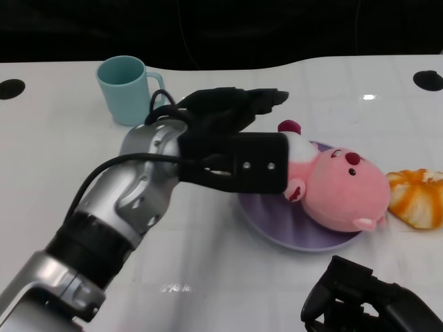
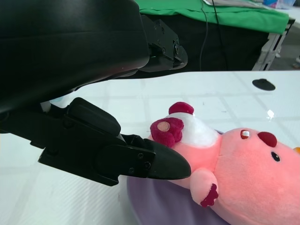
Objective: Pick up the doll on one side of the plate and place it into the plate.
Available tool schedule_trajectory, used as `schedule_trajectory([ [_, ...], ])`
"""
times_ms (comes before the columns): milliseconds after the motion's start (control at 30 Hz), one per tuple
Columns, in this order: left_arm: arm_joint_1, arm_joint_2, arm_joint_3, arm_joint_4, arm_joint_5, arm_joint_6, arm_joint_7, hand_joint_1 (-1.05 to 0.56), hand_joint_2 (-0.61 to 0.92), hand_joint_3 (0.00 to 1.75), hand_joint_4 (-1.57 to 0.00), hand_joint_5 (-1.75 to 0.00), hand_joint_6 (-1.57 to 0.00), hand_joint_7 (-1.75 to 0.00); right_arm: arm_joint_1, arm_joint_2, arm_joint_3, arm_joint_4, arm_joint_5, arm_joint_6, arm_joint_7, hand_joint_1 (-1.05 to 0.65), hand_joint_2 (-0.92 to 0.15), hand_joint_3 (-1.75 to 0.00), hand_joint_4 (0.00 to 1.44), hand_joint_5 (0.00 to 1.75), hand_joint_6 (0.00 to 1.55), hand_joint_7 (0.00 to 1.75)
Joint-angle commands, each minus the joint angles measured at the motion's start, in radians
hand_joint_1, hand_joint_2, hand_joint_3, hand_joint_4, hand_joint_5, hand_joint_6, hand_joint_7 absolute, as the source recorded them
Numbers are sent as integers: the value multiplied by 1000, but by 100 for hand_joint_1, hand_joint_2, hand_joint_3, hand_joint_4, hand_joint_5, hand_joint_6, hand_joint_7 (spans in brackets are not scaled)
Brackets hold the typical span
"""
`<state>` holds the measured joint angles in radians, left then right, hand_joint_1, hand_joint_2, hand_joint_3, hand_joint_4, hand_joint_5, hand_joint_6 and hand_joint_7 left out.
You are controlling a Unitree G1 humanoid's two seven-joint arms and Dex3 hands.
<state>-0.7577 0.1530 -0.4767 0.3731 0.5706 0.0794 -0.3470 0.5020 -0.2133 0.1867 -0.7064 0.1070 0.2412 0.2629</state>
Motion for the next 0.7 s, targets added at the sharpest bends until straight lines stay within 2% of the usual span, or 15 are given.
schedule_trajectory([
  [33,63,39,39,-83,-41,-14,-16,-79,92,23,-1,-26,-14,-2,2,-12,-17,4,5,-15,2,-22,-87,-65,63,175,41,168],
  [167,144,63,94,-200,-109,2,-44,-78,92,24,0,-34,-16,-3,5,-15,-24,9,8,-20,7,-22,-87,-64,63,175,41,167],
  [400,288,74,176,-323,-255,-23,-60,-67,92,21,0,-60,-23,-7,8,-13,-27,8,13,-15,11,-22,-88,-63,62,175,41,166],
  [567,403,58,262,-407,-428,-5,-89,-56,92,15,0,-92,-36,-13,7,-14,-26,12,10,-18,13,-23,-88,-62,62,175,41,166],
  [700,473,57,320,-479,-556,62,-118,-55,92,16,-14,-106,-49,-20,4,-15,-25,14,6,-18,12,-23,-88,-61,62,175,41,166],
])
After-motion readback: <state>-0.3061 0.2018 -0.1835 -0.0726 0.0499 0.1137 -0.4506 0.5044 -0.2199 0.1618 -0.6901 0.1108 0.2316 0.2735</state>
